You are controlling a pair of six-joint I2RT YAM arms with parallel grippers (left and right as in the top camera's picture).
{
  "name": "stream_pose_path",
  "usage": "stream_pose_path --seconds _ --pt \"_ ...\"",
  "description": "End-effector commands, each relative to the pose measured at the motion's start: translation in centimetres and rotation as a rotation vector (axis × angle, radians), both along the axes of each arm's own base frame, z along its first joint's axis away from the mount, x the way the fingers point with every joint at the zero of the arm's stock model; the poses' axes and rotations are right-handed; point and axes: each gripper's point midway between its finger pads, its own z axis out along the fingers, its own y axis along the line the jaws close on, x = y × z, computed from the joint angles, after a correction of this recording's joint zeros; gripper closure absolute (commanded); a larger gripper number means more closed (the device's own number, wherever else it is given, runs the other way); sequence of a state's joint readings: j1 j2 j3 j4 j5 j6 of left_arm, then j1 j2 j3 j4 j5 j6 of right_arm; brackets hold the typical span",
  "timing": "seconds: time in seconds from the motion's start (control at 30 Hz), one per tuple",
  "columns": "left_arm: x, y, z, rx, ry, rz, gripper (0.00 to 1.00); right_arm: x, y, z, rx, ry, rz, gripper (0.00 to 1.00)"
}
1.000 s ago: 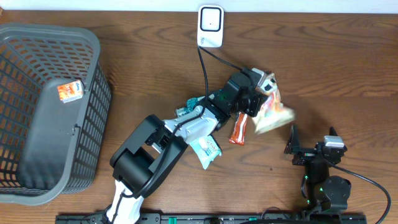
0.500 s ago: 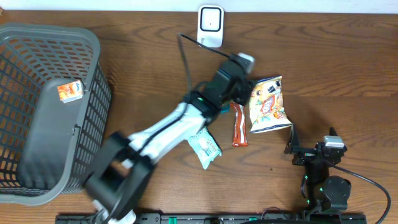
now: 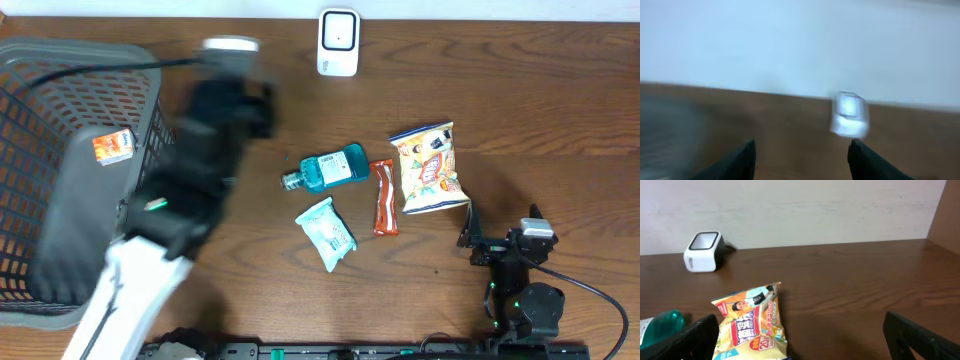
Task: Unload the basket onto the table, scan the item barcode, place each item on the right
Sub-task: 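Reach the left gripper into the basket and grasp the orange snack pack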
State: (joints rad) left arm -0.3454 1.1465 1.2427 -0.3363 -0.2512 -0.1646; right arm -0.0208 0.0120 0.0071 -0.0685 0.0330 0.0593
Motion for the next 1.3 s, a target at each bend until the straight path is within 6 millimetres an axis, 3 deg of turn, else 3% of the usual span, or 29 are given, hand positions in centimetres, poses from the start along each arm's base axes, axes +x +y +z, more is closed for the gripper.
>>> stream_pose_path --seconds 0.0,0.17,0.2,0.4,0.53,0.73,1.0,1.27 --pt "-1.5 6.9 2.5 -0.007 -0.049 0.174 0.40 0.0 0.2 0.0 -0.005 -0.001 0.008 0.01" --pt "-2.7 14.0 0.2 0.023 0.059 0.308 0.39 0.0 0.2 0.0 -0.005 -0.001 0.008 0.01" --pt "-2.8 15.3 -0.7 0.016 0.091 0.337 0.32 0.0 0.2 0.0 -0.005 -0.001 0.008 0.01" --pt "-2.9 21.7 -5.9 -0.044 0.264 0.467 0.29 0.0 0.2 0.0 -0.005 -0.001 0.008 0.01" --pt "-2.6 24.9 -9.7 -0.094 0.367 0.522 0.25 0.0 0.2 0.0 -0.005 -0.001 0.008 0.01" --pt "-0.9 27.1 -16.2 -0.140 0.526 0.539 0.25 0.0 0.2 0.0 -0.005 -0.001 0.008 0.01" --pt "1.0 28.1 -26.0 -0.182 0.729 0.531 0.25 0.0 0.2 0.0 -0.005 -0.001 0.008 0.01" --pt "2.8 28.1 -30.4 -0.146 0.774 0.430 0.18 0.0 0.2 0.0 -0.005 -0.001 0.008 0.01"
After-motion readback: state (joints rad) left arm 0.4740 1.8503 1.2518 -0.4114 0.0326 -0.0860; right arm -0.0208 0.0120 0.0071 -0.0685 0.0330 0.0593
